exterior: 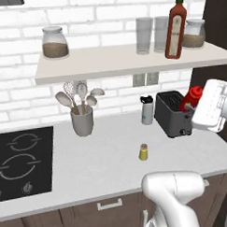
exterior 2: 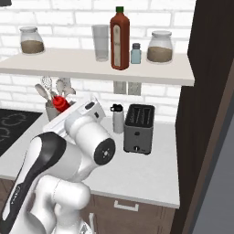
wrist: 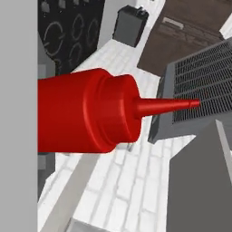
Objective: Put the shaker and condiment bottle from the counter next to their counterparts in the cabinet.
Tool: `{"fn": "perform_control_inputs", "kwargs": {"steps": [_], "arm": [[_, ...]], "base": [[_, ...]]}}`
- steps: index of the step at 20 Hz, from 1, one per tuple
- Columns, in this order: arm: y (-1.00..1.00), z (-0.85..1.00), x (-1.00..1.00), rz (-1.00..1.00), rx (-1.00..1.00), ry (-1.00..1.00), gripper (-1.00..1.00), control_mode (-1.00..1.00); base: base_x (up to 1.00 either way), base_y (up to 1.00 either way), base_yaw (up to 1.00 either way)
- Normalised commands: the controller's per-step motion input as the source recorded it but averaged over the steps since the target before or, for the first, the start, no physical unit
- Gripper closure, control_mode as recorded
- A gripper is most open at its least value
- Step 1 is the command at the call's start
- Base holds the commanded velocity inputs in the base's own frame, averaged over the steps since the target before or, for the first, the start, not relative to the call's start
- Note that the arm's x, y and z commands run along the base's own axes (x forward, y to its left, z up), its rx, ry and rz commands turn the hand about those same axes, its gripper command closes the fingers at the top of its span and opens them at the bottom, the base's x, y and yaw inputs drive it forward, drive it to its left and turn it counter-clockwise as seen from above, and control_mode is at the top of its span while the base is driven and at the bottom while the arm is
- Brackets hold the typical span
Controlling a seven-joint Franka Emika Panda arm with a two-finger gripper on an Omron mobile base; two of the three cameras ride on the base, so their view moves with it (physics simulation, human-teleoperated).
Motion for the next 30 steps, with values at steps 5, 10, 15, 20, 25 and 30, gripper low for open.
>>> {"fn": "perform_control_inputs", "kwargs": {"steps": [5,10,15,20,25,30], "arm": [[0.00,0.52,-0.01,-0.22,0.00,0.00,1.00,-1.00],[0.00,0.47,0.00,-0.31,0.00,0.06,1.00,-1.00],[0.00,0.55,0.06,-0.28,0.03,0.18,1.00,-1.00],[-0.03,0.72,0.13,-0.21,0.07,0.25,1.00,-1.00],[-0.03,0.47,0.12,-0.16,0.04,0.17,1.00,-1.00],[0.00,-0.02,0.02,-0.03,0.00,0.01,1.00,-1.00]], "base": [[0.00,0.00,0.00],[0.00,0.00,0.00],[0.00,0.00,0.00],[0.00,0.00,0.00],[0.00,0.00,0.00],[0.00,0.00,0.00]]}}
